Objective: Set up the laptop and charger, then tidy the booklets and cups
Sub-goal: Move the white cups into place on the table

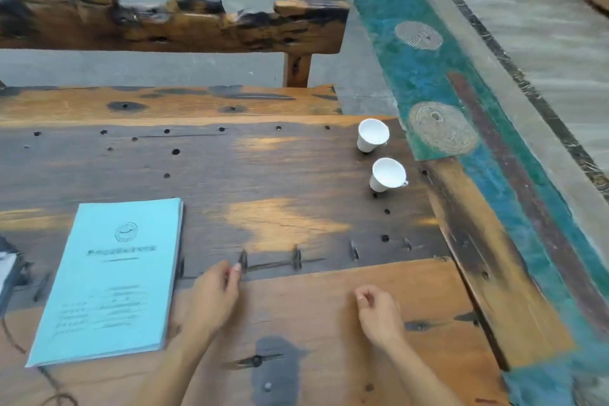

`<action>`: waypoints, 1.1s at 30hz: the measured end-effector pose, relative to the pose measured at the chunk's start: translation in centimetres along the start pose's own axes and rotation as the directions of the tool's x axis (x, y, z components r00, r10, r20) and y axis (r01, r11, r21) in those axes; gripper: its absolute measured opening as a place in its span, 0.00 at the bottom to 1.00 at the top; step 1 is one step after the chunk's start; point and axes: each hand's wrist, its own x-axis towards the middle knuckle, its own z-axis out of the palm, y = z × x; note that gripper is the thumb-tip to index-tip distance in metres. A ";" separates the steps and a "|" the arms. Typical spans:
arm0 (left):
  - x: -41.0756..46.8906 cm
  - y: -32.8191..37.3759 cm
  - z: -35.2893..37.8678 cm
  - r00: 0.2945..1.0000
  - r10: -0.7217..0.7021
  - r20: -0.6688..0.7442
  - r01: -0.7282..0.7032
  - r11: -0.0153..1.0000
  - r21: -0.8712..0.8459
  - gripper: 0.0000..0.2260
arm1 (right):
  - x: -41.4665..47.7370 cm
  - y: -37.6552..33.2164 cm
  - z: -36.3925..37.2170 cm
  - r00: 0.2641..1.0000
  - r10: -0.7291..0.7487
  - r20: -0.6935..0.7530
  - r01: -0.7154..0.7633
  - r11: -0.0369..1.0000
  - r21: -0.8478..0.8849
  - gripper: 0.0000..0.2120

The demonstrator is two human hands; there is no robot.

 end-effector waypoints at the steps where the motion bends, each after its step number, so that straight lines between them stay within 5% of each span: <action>1: -0.4 1.6 1.6 1.000 0.009 0.018 -0.008 1.000 -0.014 0.17 | 0.9 1.1 -1.3 1.000 -0.006 0.012 0.006 1.000 -0.008 0.11; 10: -2.3 14.3 13.1 0.990 0.010 0.140 -0.006 1.000 -0.030 0.04 | 7.4 9.2 -10.4 0.995 -0.056 0.086 0.059 0.998 -0.028 0.10; 14: -1.4 18.6 15.0 0.986 0.030 0.161 -0.016 0.996 -0.091 0.09 | 10.1 10.4 -12.3 0.992 -0.087 0.088 0.091 0.995 -0.038 0.08; 22: 7.6 25.5 17.7 0.982 0.040 0.185 -0.001 0.979 -0.204 0.28 | 18.9 3.4 -15.0 0.965 -0.261 0.002 0.258 0.957 0.133 0.43; 26: 10.2 28.4 19.4 0.935 -0.078 0.345 0.254 0.827 -0.502 0.36 | 22.2 -1.2 -15.4 0.932 -0.361 -0.035 0.362 0.922 0.136 0.53; 33: 10.6 29.5 21.9 0.929 -0.031 0.368 0.283 0.701 -0.655 0.22 | 25.5 -3.6 -13.8 0.939 -0.343 0.021 0.335 0.926 0.174 0.54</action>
